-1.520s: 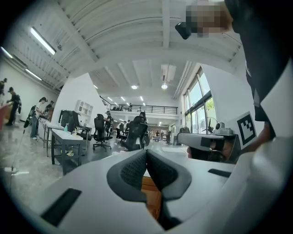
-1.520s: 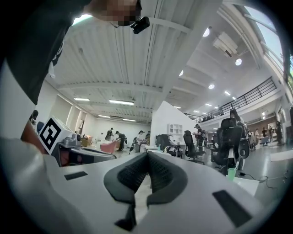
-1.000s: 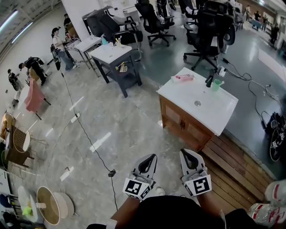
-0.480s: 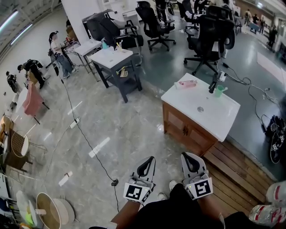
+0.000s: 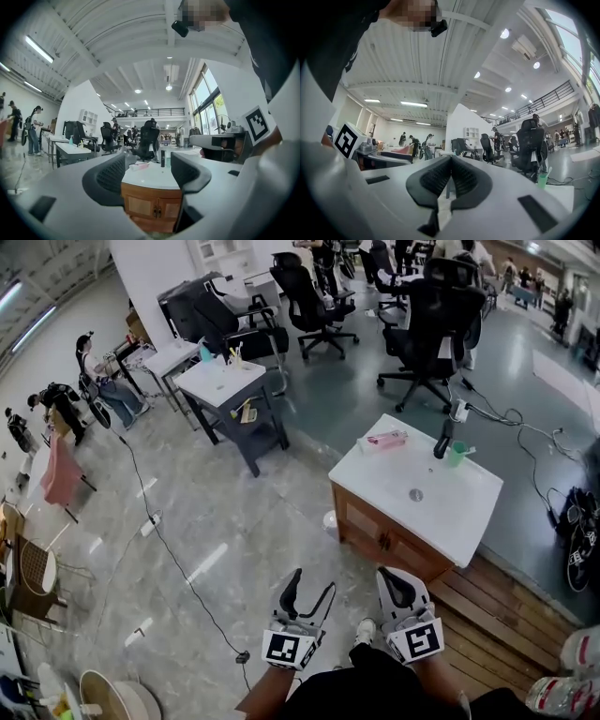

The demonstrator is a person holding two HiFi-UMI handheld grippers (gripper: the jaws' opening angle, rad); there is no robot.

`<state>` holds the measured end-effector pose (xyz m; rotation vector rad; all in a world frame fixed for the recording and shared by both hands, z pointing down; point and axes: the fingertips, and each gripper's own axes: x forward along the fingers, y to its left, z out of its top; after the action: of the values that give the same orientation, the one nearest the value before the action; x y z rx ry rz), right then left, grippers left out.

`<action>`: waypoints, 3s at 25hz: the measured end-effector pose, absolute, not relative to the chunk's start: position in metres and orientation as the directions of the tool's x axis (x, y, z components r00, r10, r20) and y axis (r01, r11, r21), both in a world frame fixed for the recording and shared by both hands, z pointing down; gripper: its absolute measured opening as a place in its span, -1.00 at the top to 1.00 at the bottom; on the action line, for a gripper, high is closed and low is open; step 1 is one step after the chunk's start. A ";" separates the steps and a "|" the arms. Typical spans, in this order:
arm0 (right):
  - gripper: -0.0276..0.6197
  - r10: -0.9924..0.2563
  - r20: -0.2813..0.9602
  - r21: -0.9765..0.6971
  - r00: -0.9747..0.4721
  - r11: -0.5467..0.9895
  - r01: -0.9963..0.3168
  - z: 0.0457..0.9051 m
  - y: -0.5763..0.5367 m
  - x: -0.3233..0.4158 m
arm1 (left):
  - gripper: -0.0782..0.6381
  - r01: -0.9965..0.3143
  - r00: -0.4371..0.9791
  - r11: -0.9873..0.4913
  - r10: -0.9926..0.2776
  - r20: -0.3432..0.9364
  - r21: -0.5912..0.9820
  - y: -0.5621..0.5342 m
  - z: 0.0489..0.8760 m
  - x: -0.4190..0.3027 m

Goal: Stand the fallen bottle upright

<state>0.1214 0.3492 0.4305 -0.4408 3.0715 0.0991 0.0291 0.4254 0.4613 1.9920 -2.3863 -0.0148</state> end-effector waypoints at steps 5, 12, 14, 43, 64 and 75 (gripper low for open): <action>0.87 -0.299 -0.048 0.043 -0.953 0.953 -0.301 0.425 0.296 0.112 | -0.23 -0.966 -0.258 0.258 -0.966 0.023 0.023 0.380 0.455 0.002; 0.87 -0.302 -0.064 0.025 -0.951 0.952 -0.304 0.421 0.238 0.099 | -0.27 -0.968 -0.250 0.248 -0.966 0.059 -0.047 0.324 0.453 -0.013; 0.87 -0.300 -0.072 0.030 -0.951 0.953 -0.303 0.417 0.225 0.097 | -0.27 -0.966 -0.256 0.253 -0.964 0.065 -0.053 0.314 0.454 -0.020; 0.87 -0.517 -0.066 0.045 -0.853 0.853 -0.521 0.420 0.013 -0.048 | -0.27 -0.998 0.051 -0.045 -0.991 0.122 0.053 0.092 0.471 -0.179; 0.87 -0.692 -0.038 0.023 -0.721 0.720 -0.693 0.442 -0.094 -0.107 | -0.27 -0.939 0.343 -0.334 -0.918 0.201 0.080 -0.058 0.517 -0.216; 0.87 -0.661 -0.010 0.005 -0.750 0.750 -0.661 0.456 -0.158 -0.092 | -0.27 -0.929 0.362 -0.367 -0.885 0.293 0.039 -0.140 0.543 -0.187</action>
<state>-0.0922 -0.1576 0.4558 -1.1070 2.9316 0.0125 -0.1867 -0.1400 0.5433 2.4225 -1.6379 0.3305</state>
